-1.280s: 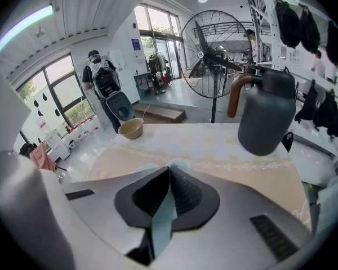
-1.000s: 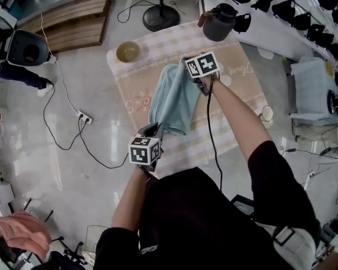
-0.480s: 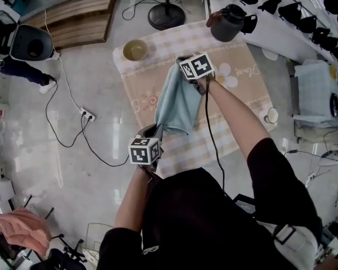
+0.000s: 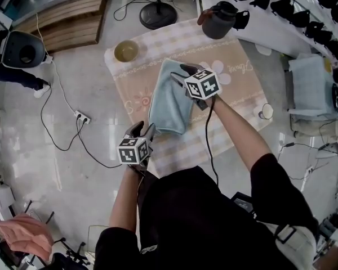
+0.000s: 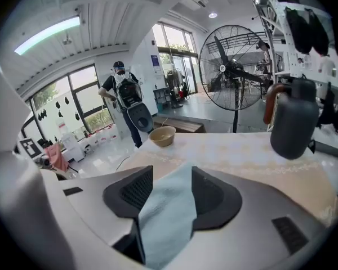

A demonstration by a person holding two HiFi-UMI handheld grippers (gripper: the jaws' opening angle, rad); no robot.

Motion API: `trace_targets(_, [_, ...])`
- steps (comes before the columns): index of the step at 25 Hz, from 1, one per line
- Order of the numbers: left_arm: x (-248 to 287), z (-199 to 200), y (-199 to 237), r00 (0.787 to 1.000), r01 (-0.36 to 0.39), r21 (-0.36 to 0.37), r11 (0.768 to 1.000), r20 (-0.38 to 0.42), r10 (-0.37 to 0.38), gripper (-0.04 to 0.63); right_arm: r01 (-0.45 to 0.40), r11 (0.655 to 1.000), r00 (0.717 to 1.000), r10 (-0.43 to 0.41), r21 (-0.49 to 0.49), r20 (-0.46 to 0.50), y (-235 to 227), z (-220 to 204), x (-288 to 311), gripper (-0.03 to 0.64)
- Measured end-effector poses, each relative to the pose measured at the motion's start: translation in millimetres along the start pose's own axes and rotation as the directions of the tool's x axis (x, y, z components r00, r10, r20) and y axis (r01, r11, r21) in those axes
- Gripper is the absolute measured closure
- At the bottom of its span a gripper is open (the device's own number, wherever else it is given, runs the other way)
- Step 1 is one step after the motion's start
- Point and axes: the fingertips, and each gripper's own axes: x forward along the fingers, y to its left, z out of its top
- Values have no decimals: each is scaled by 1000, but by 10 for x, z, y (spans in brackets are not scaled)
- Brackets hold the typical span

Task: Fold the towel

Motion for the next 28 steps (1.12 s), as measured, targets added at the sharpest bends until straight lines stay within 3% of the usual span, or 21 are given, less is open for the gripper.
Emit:
trace_targets(8, [-52,14,-29,999,8,141,990,-46,-1,422,-36,998,999,34,-52,-25,417,-937,-597,423])
trace_targets(15, [-40,-92,-81,997,12,186,982,-75,2,422,-47,998,999,47,-29,-7,604,-1376,-894,423])
trace_targets(21, [13,-105,-174,991,83,271,959,-128,-49,402,-22,1000,1000,22,-5,-5,782,-1630,-1042,420])
trace_targets(24, [38,-75,-176,983,133,379,916,-168,-73,388,-1,1000,1000,1,12,-3,926,-1715,-1081,416])
trace_targets(26, [62,-64,-182,974,180,494,851,-211,-84,385,13,1000,1000,-13,-3,-7,1039,-1744,-1094,411])
trace_targets(28, [79,-82,-208,958,249,587,770,-264,-109,385,32,999,999,-33,-36,-18,1169,-1769,-1103,408])
